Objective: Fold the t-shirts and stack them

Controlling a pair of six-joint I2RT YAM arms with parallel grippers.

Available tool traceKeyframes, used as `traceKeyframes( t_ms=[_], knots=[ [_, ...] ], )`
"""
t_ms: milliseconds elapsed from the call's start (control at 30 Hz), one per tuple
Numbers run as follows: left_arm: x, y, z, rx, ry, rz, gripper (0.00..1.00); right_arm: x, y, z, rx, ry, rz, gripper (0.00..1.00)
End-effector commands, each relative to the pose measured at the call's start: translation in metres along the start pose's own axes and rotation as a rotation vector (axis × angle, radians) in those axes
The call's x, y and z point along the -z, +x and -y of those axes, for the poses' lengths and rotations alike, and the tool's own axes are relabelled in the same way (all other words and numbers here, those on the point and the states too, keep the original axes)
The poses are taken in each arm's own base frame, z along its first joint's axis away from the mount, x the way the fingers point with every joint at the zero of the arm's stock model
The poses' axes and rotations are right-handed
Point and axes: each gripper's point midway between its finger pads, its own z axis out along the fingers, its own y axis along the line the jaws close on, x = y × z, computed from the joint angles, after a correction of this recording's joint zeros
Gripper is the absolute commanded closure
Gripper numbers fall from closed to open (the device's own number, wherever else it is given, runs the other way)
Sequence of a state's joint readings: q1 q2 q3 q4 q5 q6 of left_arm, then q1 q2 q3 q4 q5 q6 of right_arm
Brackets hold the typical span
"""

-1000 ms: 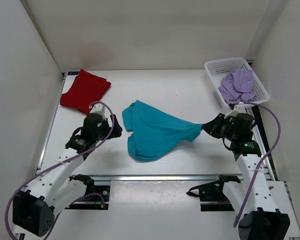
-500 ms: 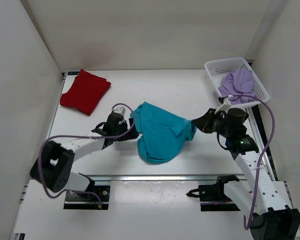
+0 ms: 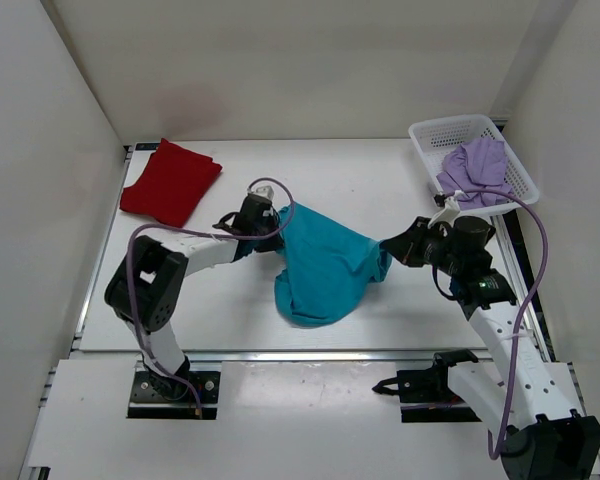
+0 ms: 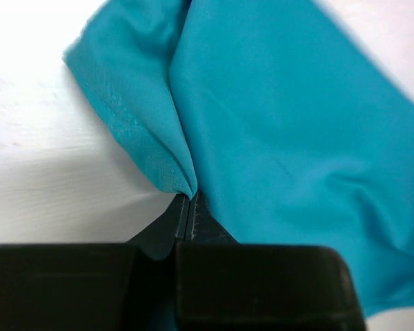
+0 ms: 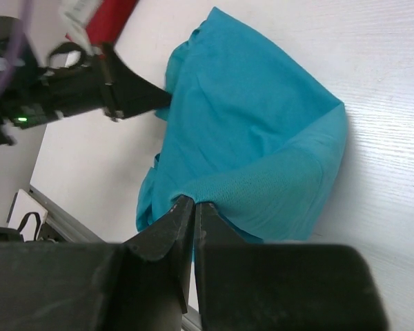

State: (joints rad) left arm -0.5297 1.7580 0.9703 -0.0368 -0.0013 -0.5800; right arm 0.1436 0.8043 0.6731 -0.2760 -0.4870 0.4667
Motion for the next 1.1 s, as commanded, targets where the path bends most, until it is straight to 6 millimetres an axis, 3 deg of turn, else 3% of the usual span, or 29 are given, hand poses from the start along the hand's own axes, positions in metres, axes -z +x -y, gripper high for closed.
traceKeyframes(
  t_ms=[0,67,233,400,467,500,600,667,767,833,867,900,933,967,1000,1033,1067],
  knots=[
    [0.075,-0.092,0.048,-0.057,0.097,0.225,1.00,0.011,-0.034,-0.011,0.045,-0.016,0.102,1.00],
    [0.120,-0.133,0.059,-0.090,0.107,0.314,1.00,0.015,-0.042,-0.008,0.037,0.015,0.118,1.00],
    [0.214,-0.156,0.050,-0.120,0.076,0.427,1.00,0.021,-0.056,-0.008,0.059,0.051,0.149,1.00],
    [0.277,-0.167,0.038,-0.095,0.090,0.495,1.00,0.032,-0.068,-0.020,0.077,0.022,0.184,1.00],
    [0.309,-0.188,0.040,-0.078,0.116,0.546,1.00,0.033,-0.071,-0.024,0.090,0.021,0.188,0.99],
    [0.316,-0.193,0.032,-0.069,0.110,0.540,1.00,0.035,-0.075,-0.028,0.094,0.021,0.199,1.00],
    [0.362,-0.226,0.044,-0.079,0.128,0.636,1.00,0.038,-0.079,-0.035,0.110,0.017,0.207,1.00],
    [0.376,-0.238,0.053,-0.088,0.138,0.676,1.00,0.035,-0.078,-0.029,0.111,0.039,0.207,1.00],
    [0.344,-0.255,0.049,-0.069,0.128,0.654,1.00,0.020,-0.069,-0.010,0.074,0.065,0.158,1.00],
    [0.295,-0.269,0.044,-0.058,0.121,0.621,1.00,0.014,-0.063,-0.006,0.057,0.051,0.135,1.00],
    [0.255,-0.269,0.041,-0.064,0.068,0.580,1.00,0.011,-0.064,-0.003,0.058,0.059,0.138,1.00],
    [0.248,-0.277,0.045,-0.087,0.050,0.585,1.00,0.008,-0.061,-0.002,0.053,0.062,0.124,1.00],
    [0.204,-0.274,0.039,-0.096,-0.007,0.512,1.00,0.005,-0.062,-0.001,0.051,0.074,0.123,1.00],
    [0.177,-0.282,0.043,-0.117,-0.038,0.476,1.00,0.005,-0.064,-0.004,0.067,0.075,0.119,1.00],
    [0.183,-0.301,0.057,-0.132,-0.024,0.515,1.00,0.002,-0.063,-0.002,0.064,0.083,0.111,1.00],
    [0.143,-0.295,0.050,-0.129,-0.067,0.447,1.00,0.002,-0.065,-0.002,0.067,0.088,0.118,1.00],
    [0.126,-0.301,0.058,-0.144,-0.058,0.422,0.97,-0.001,-0.061,-0.003,0.062,0.089,0.104,1.00]
  ],
)
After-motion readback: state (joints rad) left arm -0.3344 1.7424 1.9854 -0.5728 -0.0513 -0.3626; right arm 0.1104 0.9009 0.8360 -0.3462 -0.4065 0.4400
